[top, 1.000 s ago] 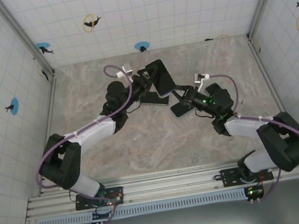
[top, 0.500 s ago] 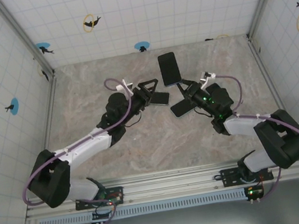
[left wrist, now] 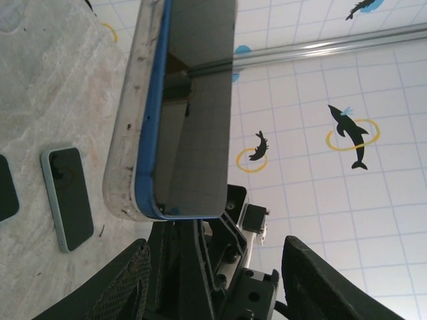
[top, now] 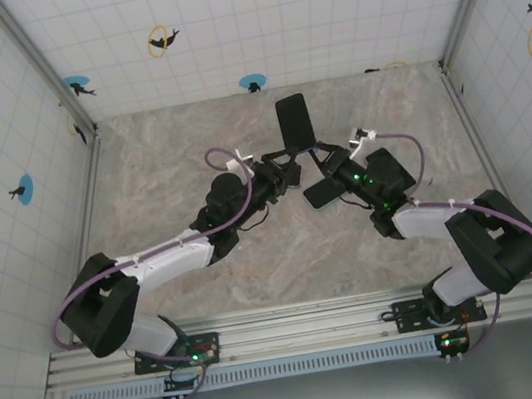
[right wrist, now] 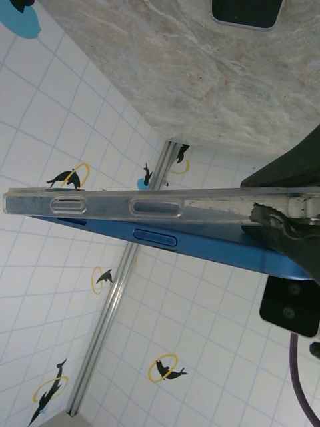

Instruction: Take the phone out of the phone case

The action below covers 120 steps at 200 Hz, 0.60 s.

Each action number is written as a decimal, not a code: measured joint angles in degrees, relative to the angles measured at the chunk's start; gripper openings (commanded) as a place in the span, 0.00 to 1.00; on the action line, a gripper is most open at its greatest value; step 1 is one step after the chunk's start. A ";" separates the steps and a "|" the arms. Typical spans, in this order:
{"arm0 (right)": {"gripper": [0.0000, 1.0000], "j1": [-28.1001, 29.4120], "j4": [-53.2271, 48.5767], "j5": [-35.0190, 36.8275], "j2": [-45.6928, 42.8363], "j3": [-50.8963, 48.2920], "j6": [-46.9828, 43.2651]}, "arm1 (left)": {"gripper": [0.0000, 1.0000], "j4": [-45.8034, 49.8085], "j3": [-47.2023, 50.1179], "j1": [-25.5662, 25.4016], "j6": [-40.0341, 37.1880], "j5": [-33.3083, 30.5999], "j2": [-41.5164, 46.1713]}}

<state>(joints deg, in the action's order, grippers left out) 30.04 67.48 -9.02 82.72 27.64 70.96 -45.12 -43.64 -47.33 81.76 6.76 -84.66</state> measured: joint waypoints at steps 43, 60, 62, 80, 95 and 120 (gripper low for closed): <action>0.05 0.24 -0.04 -0.02 0.02 0.22 -1.38 | 0.53 -2.36 -2.16 -0.26 1.73 0.04 -2.93; 0.05 0.28 -0.02 -0.09 0.04 0.28 -1.77 | 0.53 -3.48 -2.51 -0.37 2.40 0.04 -3.21; 0.05 0.28 0.00 -0.09 0.04 0.31 -1.81 | 0.53 -3.52 -2.54 -0.37 2.47 0.07 -3.21; 0.05 0.28 0.02 -0.11 0.11 0.48 -2.21 | 0.52 -4.11 -2.54 -0.37 2.80 0.07 -3.45; 0.05 0.28 0.00 -0.28 0.31 0.66 -2.47 | 0.52 -4.68 -2.54 -0.37 3.06 0.07 -3.76; 0.05 0.35 0.22 -0.31 0.37 0.81 -2.91 | 0.52 -5.79 -2.60 -0.37 3.63 0.04 -4.44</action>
<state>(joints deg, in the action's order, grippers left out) 30.39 67.70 -9.32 83.09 28.45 68.05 -50.92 -46.24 -47.70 85.38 6.81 -89.10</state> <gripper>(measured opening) 0.130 0.519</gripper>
